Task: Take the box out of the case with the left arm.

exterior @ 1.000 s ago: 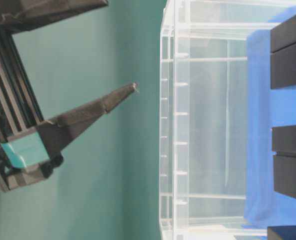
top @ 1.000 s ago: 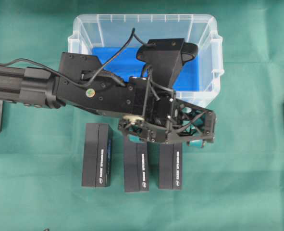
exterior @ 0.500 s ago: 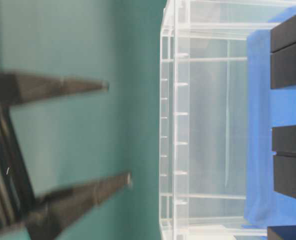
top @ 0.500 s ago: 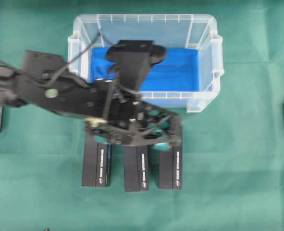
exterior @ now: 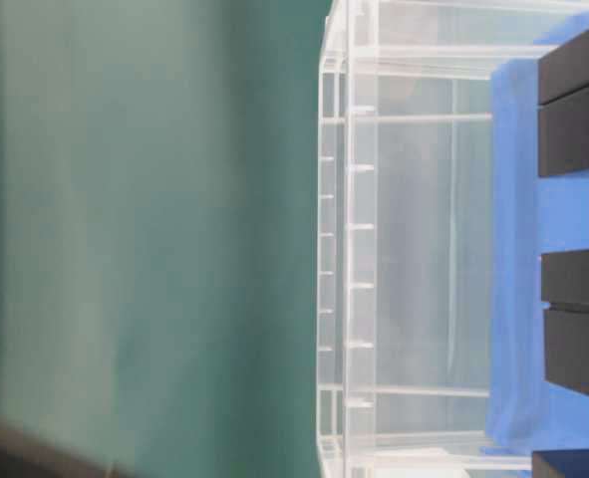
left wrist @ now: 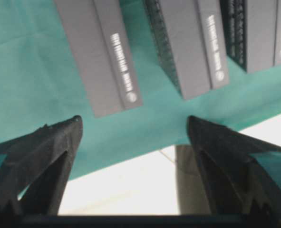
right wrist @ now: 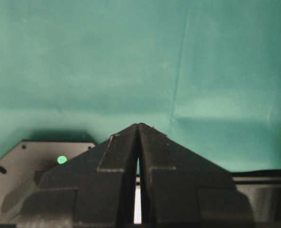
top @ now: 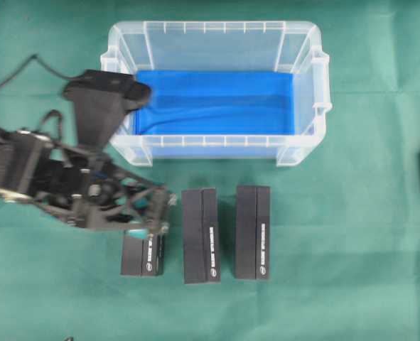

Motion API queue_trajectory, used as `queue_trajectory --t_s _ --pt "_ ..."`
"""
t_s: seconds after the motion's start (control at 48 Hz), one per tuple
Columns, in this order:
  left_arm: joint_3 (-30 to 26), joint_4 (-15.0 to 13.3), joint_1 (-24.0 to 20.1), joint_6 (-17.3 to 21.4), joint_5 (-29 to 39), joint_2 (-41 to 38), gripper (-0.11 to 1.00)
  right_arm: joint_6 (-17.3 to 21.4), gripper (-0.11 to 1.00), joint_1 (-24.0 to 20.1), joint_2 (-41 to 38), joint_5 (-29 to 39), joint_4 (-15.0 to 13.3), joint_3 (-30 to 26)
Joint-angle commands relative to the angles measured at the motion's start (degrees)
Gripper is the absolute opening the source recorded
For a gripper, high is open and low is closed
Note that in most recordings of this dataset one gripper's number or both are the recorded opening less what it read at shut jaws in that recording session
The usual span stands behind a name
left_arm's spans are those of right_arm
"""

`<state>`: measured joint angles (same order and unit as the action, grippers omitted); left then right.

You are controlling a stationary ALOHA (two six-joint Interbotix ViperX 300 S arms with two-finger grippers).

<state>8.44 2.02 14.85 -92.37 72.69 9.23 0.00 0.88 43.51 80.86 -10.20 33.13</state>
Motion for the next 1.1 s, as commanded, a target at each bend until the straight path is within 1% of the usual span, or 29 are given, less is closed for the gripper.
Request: queue_trajectory --t_s 0.0,0.292,0.438,0.542,0.729,0.896,1.083 --pt "1.2 0.3 1.1 0.0 -0.3 3.6 0.86 0.2 0.00 0.1 -0.2 -0.1 -0.1 -0.5" --pt "6.6 0.3 3.8 -0.9 0.1 8.5 0.86 0.2 0.00 0.0 -0.1 -0.1 -0.1 -0.5" --pt "9.5 0.3 4.3 -2.2 0.2 11.1 0.86 0.2 0.00 0.1 -0.1 -0.1 -0.1 -0.6" --pt "10.5 0.4 4.3 -3.1 0.1 12.2 0.86 0.2 0.00 0.1 -0.2 -0.1 -0.1 -0.6" --pt "10.8 0.9 4.2 -3.1 0.1 12.5 0.86 0.2 0.00 0.1 -0.2 -0.1 -0.1 -0.6" --pt "11.1 1.1 2.4 -2.9 0.5 12.8 0.86 0.2 0.00 0.1 -0.1 -0.1 -0.1 -0.6" --pt "13.0 1.1 -3.3 -1.8 2.1 15.2 0.86 0.2 0.00 0.1 0.1 -0.1 -0.1 -0.6"
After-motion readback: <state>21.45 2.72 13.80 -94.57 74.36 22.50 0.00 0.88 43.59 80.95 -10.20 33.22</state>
